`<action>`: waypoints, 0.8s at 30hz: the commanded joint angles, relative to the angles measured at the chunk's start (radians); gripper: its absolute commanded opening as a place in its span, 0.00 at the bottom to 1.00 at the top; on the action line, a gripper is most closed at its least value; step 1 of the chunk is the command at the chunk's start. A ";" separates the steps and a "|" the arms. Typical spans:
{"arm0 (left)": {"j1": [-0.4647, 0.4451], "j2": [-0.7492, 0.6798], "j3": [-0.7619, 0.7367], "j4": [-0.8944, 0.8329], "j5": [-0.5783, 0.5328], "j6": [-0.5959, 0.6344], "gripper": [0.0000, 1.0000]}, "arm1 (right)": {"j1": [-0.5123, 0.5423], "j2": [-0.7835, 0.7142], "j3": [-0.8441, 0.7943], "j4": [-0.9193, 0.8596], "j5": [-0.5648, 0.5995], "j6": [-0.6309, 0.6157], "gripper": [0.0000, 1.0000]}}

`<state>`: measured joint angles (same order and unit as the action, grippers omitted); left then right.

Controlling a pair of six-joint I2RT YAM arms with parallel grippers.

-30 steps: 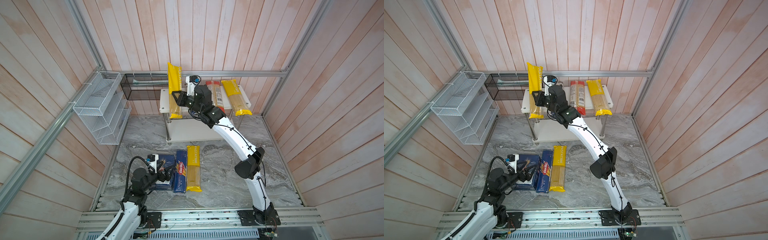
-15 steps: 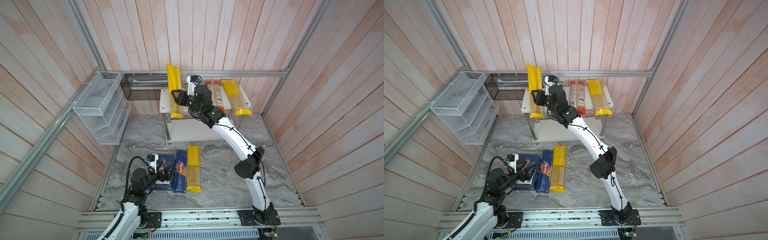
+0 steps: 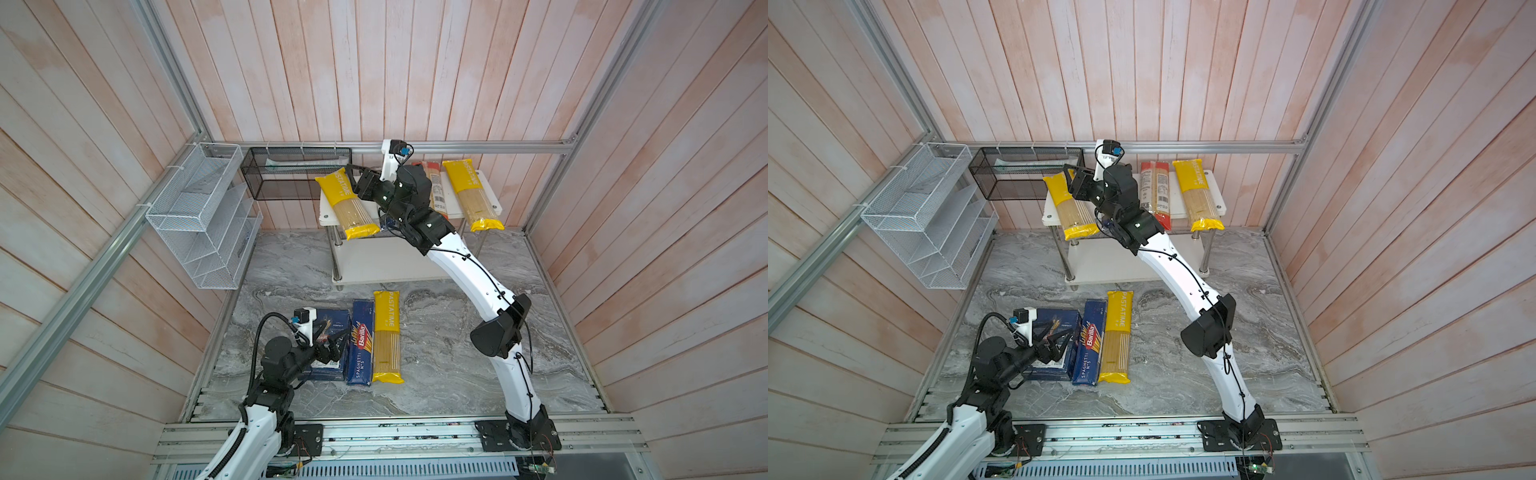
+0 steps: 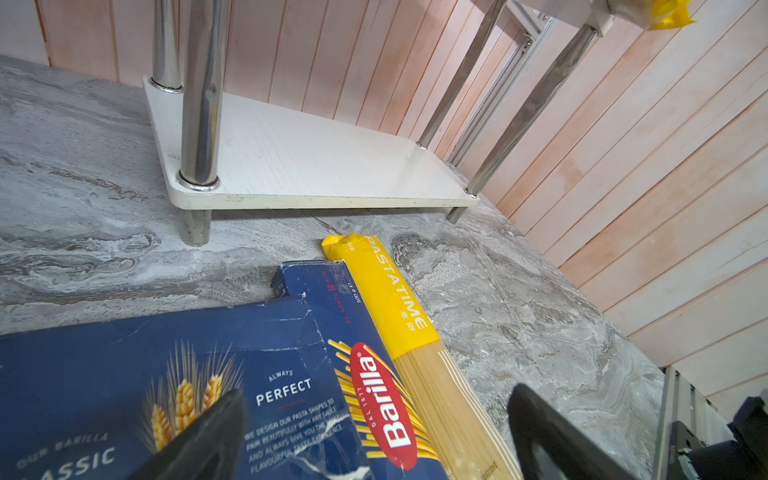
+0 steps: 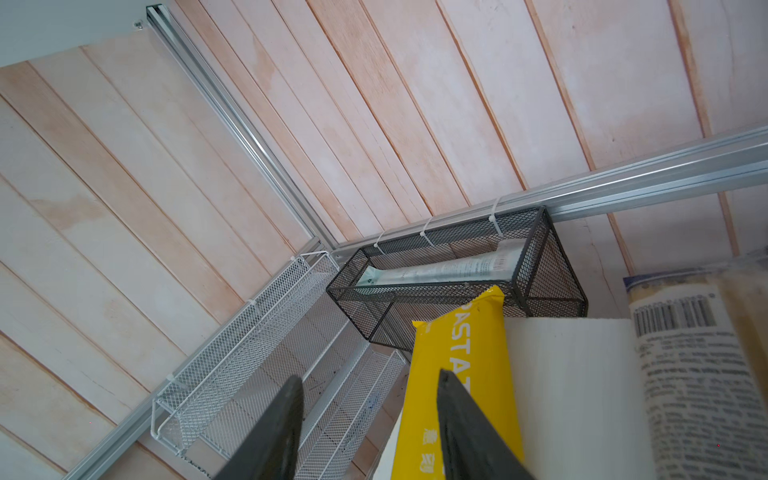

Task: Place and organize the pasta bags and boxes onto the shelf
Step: 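Open the right gripper and draw it back from the yellow bag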

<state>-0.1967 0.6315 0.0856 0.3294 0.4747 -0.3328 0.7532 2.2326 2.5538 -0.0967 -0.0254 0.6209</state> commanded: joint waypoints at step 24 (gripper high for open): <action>-0.002 -0.012 -0.003 0.007 0.007 0.012 1.00 | 0.192 -0.611 -0.760 -0.165 -0.063 -0.377 0.34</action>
<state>-0.1967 0.6216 0.0856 0.3294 0.4747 -0.3328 0.9474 1.6745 1.8832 -0.3435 -0.1169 0.2459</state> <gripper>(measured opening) 0.997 0.349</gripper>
